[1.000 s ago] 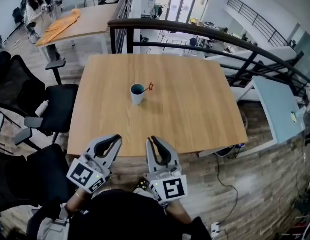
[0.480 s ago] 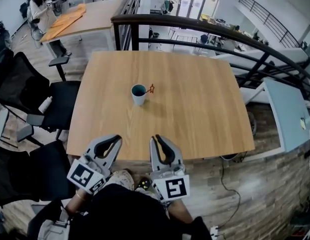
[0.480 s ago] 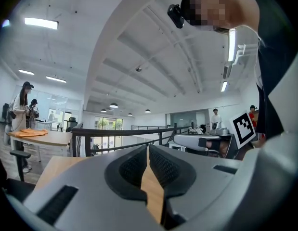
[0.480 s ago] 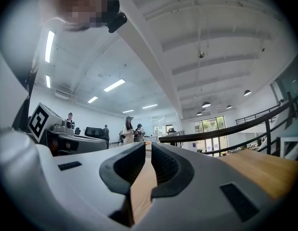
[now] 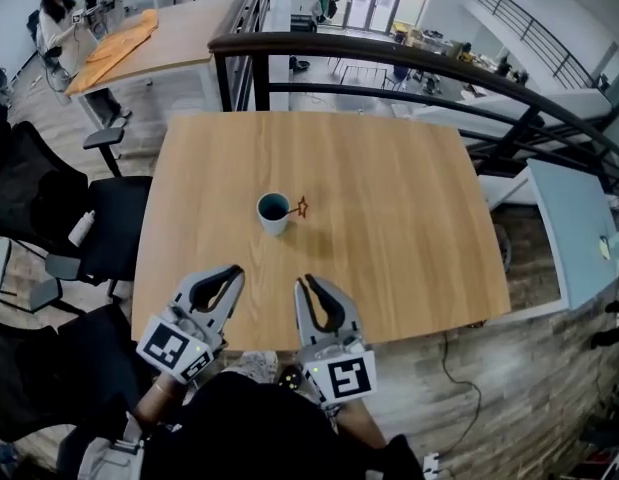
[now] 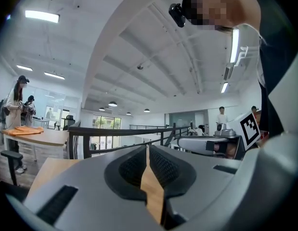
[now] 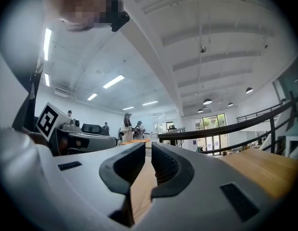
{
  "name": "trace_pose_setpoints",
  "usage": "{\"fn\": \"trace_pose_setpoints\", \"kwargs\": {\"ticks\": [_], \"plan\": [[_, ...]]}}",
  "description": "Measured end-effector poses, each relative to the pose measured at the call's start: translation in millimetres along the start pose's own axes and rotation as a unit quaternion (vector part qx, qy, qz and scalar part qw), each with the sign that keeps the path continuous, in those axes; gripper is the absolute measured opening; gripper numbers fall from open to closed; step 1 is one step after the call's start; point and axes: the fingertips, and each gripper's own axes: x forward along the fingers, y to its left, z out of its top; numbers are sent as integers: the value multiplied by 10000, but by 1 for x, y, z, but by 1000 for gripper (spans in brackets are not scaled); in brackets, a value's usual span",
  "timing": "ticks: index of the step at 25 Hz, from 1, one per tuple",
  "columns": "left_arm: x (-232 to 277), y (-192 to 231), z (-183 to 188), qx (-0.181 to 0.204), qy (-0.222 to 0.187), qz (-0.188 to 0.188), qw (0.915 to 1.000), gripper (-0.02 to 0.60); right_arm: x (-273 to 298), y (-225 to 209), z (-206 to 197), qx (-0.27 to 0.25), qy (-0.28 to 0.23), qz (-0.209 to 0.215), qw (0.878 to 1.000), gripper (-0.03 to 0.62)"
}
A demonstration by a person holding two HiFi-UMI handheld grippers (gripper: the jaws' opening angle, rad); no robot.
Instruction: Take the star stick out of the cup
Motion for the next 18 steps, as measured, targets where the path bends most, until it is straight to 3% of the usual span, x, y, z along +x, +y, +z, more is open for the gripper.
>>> {"fn": "trace_pose_setpoints", "kwargs": {"ticks": [3,5,18], "plan": [[18,18,-5,-99,47,-77,9999,23,21,-11,-7,28,67,-30,10000,44],[26,27,-11,-167,122,-135,9997,23,32,-17,-17,16,188,-49,9998,106],[65,75,-40,-440,359,-302,9979,23,86,-62,-84,322,867,-356,9951,106]]}}
